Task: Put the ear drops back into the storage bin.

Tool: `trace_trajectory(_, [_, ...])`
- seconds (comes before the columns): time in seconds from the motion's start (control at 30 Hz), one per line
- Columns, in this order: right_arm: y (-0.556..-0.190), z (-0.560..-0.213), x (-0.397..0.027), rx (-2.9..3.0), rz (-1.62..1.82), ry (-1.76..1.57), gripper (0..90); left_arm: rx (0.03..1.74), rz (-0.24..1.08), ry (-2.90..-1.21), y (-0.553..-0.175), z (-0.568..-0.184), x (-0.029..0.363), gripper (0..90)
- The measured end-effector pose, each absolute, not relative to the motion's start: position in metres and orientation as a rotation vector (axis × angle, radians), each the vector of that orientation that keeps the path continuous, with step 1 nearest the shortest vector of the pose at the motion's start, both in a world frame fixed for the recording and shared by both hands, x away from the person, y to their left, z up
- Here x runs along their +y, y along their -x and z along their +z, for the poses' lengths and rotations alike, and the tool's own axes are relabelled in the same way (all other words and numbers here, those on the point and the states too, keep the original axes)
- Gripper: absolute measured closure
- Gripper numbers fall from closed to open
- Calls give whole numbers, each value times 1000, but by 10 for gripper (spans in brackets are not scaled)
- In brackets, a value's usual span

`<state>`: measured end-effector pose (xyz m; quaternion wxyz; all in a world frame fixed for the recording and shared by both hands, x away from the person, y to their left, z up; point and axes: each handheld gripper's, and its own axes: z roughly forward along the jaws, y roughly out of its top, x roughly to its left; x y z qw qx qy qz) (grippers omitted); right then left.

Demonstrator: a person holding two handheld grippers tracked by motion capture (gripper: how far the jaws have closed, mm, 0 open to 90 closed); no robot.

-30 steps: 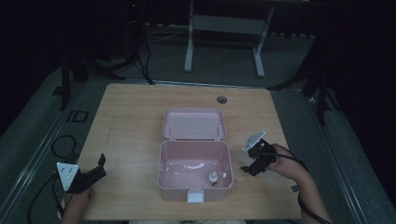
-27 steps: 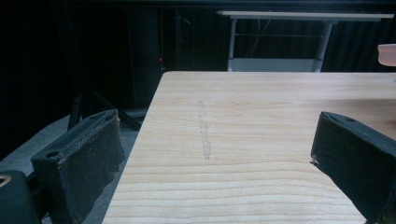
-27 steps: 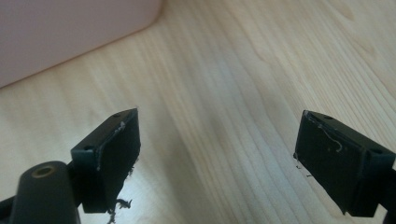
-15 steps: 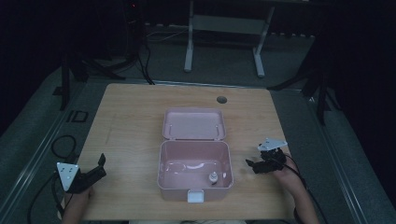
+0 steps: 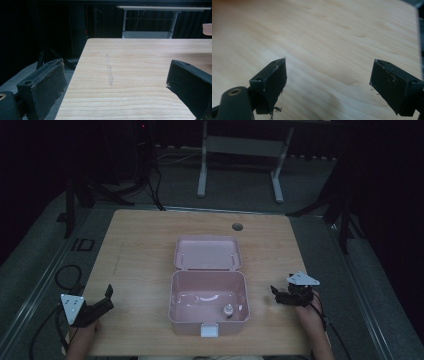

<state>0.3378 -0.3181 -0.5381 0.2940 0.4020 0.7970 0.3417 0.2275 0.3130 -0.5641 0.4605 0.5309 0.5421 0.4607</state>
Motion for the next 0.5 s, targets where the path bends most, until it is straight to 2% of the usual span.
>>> trace_trajectory(0.5, [-330,-549,-337,1862,1074,-1249,130,1336,1134,-1308,-228,-564,313,24])
